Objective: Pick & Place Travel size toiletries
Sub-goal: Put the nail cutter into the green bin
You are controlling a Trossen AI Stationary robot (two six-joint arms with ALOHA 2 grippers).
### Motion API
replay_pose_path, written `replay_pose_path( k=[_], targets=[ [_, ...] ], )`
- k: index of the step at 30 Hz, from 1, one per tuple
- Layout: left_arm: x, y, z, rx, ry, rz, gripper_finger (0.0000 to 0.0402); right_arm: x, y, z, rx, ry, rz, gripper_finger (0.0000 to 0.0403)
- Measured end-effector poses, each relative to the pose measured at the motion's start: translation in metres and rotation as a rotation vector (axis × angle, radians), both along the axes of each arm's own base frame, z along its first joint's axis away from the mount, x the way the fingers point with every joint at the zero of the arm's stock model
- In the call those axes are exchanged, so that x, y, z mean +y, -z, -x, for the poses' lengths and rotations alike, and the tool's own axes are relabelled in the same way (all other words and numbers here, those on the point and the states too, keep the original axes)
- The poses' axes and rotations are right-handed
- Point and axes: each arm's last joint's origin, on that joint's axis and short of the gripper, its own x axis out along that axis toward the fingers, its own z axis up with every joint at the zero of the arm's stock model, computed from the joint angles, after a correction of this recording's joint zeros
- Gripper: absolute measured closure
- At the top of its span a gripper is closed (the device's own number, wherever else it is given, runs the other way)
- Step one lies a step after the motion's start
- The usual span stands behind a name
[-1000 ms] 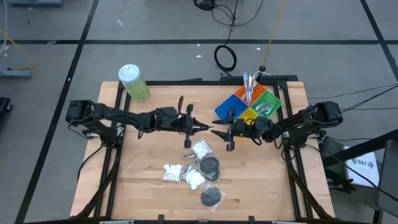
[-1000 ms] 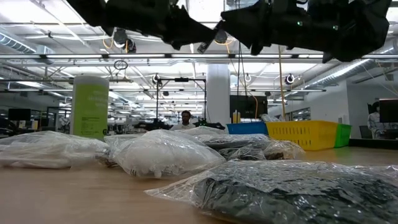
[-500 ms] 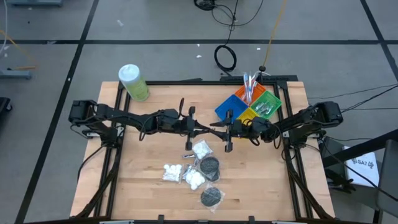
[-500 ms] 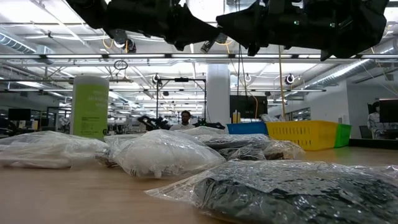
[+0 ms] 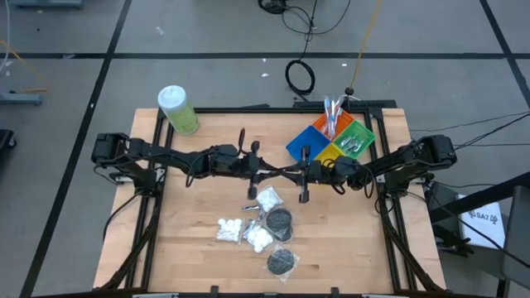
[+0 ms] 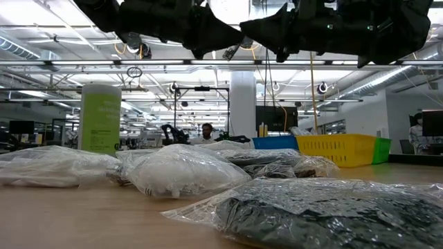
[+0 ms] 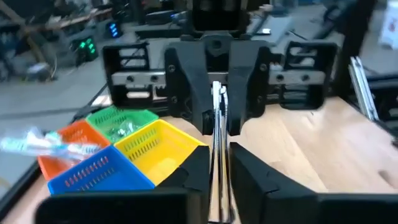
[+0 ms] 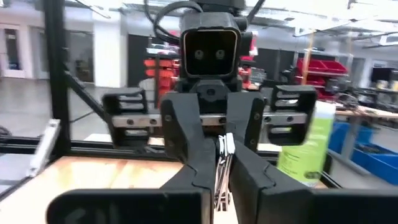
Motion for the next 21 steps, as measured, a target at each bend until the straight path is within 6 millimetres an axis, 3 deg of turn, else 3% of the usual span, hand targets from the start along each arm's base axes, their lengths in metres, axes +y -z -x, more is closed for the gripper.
replay_pose_path(
  k=[4,10,16,21],
  targets=[
    [-0.001,-0.001,0.001,0.003,-0.044,0.104,0.0293,-0.003,0.003,0.001,0.066,0.105,0.014,0.0388],
    [-0.020,-0.009,0.002,0.063,0.021,0.128,0.0188,-0.011,0.001,0.013,0.229,0.367,0.089,0.0388],
    [-0.031,-0.005,0.018,0.327,-0.117,0.058,0.0130,-0.011,-0.008,0.055,0.537,0.837,0.231,0.0388],
    [-0.027,0.020,0.029,0.524,-0.363,0.028,0.0120,-0.021,-0.004,0.095,0.618,1.076,0.116,0.0388]
  ],
)
